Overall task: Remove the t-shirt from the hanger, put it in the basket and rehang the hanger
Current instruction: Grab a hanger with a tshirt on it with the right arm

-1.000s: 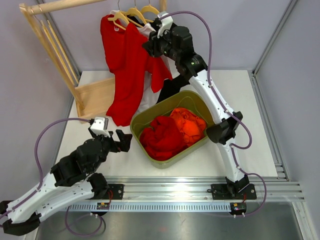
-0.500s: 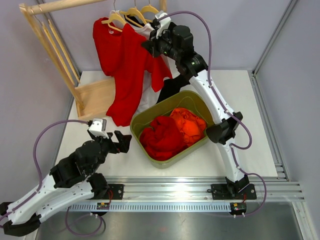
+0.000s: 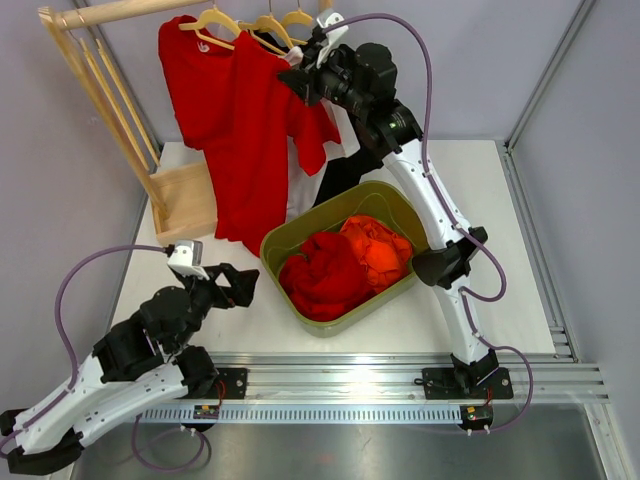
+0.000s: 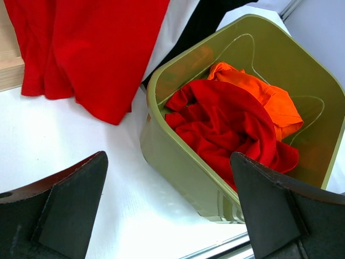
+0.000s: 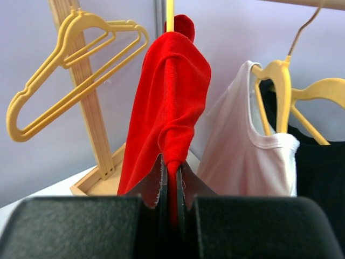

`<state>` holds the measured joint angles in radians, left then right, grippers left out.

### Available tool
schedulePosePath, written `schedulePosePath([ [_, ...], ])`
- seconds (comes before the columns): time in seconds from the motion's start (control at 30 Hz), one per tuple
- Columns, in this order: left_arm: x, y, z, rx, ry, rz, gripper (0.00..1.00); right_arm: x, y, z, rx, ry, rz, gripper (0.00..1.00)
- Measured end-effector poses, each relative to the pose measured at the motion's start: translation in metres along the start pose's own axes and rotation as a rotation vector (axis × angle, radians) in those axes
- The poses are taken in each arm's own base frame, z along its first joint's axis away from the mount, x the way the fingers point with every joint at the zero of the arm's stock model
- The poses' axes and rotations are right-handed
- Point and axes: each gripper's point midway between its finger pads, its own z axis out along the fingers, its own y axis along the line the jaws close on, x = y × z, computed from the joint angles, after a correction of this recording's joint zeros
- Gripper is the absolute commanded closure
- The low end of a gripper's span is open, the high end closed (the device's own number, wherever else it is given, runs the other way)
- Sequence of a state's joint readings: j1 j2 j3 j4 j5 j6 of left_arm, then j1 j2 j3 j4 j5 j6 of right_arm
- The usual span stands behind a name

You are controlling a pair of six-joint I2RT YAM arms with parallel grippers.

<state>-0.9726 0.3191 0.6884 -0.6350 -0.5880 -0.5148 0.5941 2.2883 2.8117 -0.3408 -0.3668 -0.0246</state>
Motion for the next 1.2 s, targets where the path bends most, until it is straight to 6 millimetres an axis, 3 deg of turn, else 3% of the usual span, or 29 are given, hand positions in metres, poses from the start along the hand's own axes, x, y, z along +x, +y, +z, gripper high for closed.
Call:
schedulePosePath([
  [0.23, 0.001, 0.002, -0.002, 0.0, 0.001, 0.002, 0.01, 0.015, 0.011, -0.005, -0.072, 0.065, -0.032, 1.0],
  [0.43, -0.003, 0.01, -0.014, 0.007, -0.012, 0.0, 0.01, 0.033, 0.023, -0.023, -0.141, 0.177, -0.093, 1.0],
  [0.73, -0.034, 0.022, -0.05, 0.062, -0.129, -0.072, 0.01, 0.044, 0.036, -0.082, -0.32, 0.325, -0.251, 1.0],
  [0.9, -0.049, 0.022, -0.059, 0.08, -0.16, -0.04, 0.01, 0.071, 0.036, -0.127, -0.443, 0.437, -0.331, 1.0],
  [1.03, -0.06, 0.01, -0.054, 0.084, -0.127, 0.089, 0.01, 0.099, 0.041, -0.152, -0.545, 0.51, -0.344, 1.0],
  [1.2, -0.054, -0.005, -0.029, 0.08, -0.049, 0.306, 0.01, 0.121, 0.049, -0.167, -0.642, 0.542, -0.354, 1.0],
])
